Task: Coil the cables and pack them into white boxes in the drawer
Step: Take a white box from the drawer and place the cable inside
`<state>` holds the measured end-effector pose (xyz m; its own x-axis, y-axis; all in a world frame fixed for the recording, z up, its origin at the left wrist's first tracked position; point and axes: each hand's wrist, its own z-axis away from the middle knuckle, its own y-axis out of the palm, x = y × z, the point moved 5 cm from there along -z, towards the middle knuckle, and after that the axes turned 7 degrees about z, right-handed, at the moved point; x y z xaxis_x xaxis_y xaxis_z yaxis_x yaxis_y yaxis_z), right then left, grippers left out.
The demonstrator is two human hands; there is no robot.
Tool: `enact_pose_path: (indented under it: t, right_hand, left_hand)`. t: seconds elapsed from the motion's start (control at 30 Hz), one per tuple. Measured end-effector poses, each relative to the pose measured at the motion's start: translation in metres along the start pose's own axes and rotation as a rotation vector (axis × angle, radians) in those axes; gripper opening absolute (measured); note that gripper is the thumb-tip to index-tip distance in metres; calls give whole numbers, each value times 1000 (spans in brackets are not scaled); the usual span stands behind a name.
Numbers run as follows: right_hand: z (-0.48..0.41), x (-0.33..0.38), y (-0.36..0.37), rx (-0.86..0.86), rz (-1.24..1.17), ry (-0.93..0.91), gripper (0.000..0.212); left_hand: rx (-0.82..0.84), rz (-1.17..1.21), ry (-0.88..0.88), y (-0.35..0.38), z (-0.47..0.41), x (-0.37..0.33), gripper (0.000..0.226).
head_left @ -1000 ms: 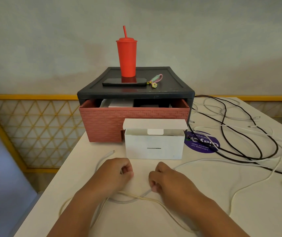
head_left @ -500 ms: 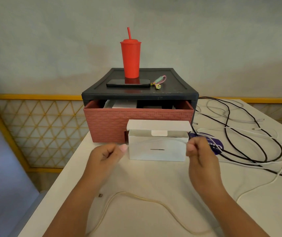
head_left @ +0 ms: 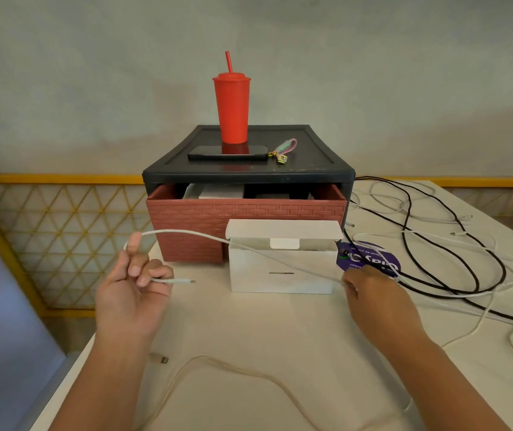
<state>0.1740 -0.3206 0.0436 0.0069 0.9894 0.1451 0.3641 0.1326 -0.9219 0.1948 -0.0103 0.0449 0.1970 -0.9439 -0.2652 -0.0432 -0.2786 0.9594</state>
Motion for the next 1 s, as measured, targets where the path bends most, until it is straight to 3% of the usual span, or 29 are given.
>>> enact_pose_path:
  t: [0.1,0.17,0.23,0.3,0.37,0.5,0.63,0.73,1.0]
  right_hand:
    - [1,15,1,-74,-30,-145,36]
    - [8,37,-2,-148,-20,-293,52]
    - [17,58,-10,-236,-14,-449,56]
    - [23,68,-12,-282,-25,-536,60]
    - [25,68,-15,-315,-51,-574,62]
    - [24,64,-12,-288,-95,-562,55]
    - [10,37,9,-212,-119,-379,46]
    - [-4,-5,15,-150,-160,-89,37]
    - [-1,-99,23,-49,-175,441,45]
  left_hand:
    - [34,-234,31,11,7,14,19]
    - [104,-527,76,21,16,29,22]
    - [212,-937,188,30,28,44,28]
    - [438,-1272,208,37,43,67,36]
    - [628,-1495,171,34,53,87,37]
    - [690,-1696,256,30,52,93,25]
    - [657,-1682,384,25,45,86,28]
    - [599,-1659,425,21,42,81,31]
    - [440,-1524,484,25,40,69,27]
